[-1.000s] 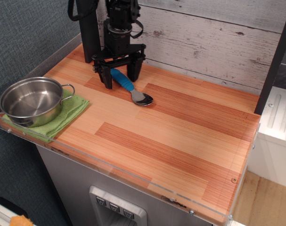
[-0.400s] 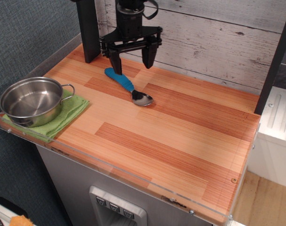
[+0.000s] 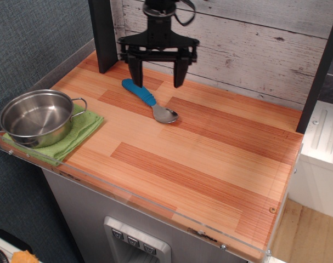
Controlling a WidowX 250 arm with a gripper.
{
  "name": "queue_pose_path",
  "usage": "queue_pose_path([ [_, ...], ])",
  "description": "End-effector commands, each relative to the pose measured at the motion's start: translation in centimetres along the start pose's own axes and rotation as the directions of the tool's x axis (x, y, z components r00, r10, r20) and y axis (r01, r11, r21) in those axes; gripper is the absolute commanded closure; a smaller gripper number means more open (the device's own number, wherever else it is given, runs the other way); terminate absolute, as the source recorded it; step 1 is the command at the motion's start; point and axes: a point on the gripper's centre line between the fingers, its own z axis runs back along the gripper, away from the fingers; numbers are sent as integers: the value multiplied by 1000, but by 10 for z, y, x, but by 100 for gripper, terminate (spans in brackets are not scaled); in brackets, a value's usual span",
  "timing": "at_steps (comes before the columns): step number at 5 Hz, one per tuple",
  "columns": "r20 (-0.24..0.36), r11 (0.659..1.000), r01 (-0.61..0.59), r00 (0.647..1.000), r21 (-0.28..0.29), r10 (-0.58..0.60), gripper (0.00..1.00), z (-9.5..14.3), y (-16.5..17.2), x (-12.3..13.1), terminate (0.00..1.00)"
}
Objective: Move the spoon to the top middle of the table
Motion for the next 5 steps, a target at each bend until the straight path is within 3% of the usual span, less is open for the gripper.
queue_pose_path([
  [1,88,980,191,978,-46,-187,0,34,46,-13,0],
  [2,79,976,217,974,-34,-214,0,46,57,-7,0],
  [4,45,967,251,967,-37,-250,0,64,82,-22,0],
  [5,32,972,233,972,-3,-233,0,70,96,-34,0],
])
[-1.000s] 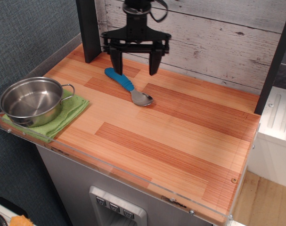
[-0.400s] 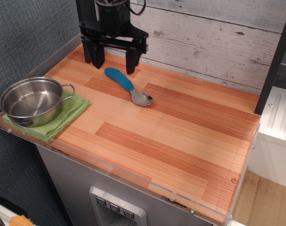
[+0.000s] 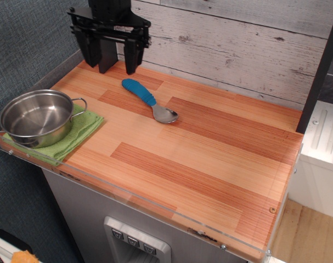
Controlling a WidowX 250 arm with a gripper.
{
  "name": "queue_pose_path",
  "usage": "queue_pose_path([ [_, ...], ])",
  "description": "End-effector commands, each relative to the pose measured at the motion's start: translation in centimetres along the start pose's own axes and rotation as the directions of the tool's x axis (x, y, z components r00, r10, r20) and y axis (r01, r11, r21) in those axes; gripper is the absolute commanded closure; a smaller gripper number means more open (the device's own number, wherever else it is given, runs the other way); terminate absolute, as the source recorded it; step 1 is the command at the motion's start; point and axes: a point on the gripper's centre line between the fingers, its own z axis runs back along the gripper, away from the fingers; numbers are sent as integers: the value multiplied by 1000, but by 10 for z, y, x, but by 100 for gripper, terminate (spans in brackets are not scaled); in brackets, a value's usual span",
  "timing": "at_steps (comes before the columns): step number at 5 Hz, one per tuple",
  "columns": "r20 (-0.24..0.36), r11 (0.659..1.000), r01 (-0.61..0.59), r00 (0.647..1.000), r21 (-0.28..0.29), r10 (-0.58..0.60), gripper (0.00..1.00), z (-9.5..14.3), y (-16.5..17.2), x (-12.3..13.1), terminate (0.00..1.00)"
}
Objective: Move the spoon to the top middle of the table
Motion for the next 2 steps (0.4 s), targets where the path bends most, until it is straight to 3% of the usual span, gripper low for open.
queue_pose_path([
  [1,50,995,-81,996,50,78,0,32,42,-42,0],
  [2,53,993,-99,994,58,96,0,43,51,-70,100],
])
